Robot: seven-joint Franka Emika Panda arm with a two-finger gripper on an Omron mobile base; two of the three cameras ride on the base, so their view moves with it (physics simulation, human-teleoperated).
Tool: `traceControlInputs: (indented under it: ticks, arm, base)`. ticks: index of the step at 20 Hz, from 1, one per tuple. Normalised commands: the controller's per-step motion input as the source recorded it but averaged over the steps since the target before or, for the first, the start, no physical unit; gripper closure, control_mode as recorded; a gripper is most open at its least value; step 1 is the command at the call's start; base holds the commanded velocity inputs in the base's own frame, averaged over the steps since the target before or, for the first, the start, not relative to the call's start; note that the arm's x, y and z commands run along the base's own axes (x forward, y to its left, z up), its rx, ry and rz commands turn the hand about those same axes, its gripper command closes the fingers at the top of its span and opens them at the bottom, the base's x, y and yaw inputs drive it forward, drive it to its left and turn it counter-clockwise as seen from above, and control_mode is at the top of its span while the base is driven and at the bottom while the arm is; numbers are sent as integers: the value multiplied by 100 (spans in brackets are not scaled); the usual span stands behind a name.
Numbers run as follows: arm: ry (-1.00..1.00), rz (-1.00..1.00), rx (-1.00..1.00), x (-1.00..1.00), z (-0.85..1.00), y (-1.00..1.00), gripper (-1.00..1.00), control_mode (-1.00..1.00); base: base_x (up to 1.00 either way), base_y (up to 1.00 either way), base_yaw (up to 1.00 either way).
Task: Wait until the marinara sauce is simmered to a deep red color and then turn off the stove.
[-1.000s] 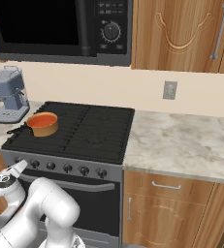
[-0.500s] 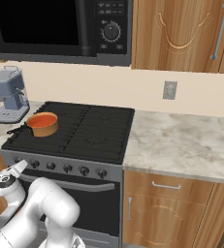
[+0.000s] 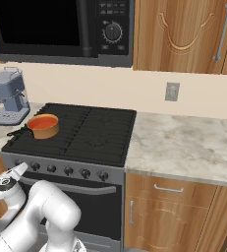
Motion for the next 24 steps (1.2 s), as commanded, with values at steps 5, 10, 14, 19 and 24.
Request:
traceControlInputs:
  ticks: [5,10,14,19,24]
  arm:
    - [0,0,0,0,0,0,100,-100]
    - [0,0,0,0,0,0,100,-100]
    - [0,0,0,0,0,0,100,-100]
    - [0,0,0,0,0,0,100,-100]
    - [0,0,0,0,0,0,100,-100]
  base:
    - [0,0,0]
    - [0,0,0]
    - [0,0,0]
    - [0,0,0]
    - [0,0,0]
